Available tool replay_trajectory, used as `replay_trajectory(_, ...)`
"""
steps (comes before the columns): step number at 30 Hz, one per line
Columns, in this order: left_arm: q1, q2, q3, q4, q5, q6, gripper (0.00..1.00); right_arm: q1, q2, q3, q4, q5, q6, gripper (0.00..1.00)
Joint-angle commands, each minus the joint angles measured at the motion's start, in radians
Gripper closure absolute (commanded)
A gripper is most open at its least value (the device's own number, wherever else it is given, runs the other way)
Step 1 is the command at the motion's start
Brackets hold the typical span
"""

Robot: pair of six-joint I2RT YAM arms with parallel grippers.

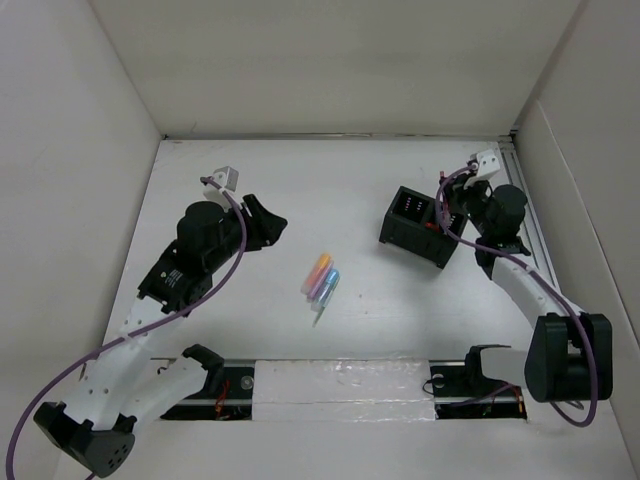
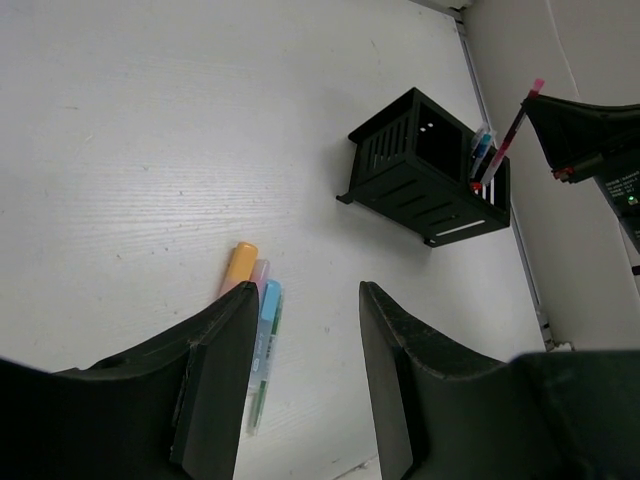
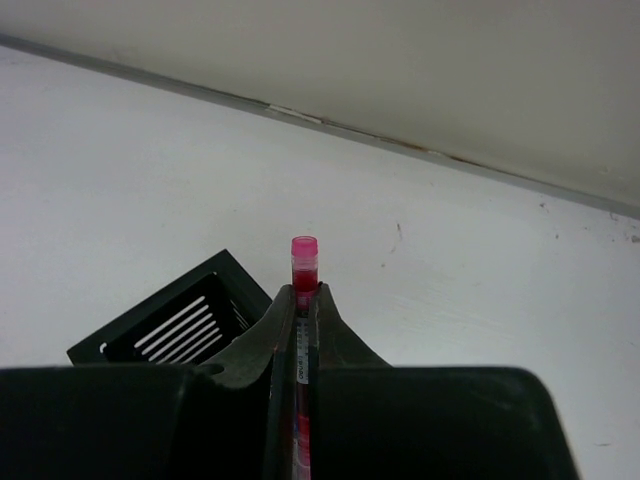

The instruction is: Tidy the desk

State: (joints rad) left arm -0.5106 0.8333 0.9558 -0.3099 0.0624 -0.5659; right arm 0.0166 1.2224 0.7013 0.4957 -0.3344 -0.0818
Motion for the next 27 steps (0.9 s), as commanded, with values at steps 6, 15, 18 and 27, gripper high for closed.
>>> replay_trajectory(6, -0.005, -0.019, -0.008, 0.006, -0.022, 0.012, 0.59, -0.007, -0.101, -0.037, 0.045, 0.009, 0.024, 0.37)
replay_trajectory(15, -0.005, -0.022, -0.006, 0.008, -0.052, 0.052, 0.59, 0.31, -0.175, 0.136, -0.451, 0.177, -0.085, 0.9)
replay_trajectory(18, -0.005, -0.028, -0.008, 0.012, -0.052, 0.06, 0.72, 0.53, -0.15, 0.093, -0.543, 0.3, -0.02, 0.96)
replay_trajectory(27, -0.005, -0.033, -0.022, 0.014, -0.047, 0.063, 0.89, 0.819, 0.133, 0.098, -0.545, 0.306, 0.159, 0.48)
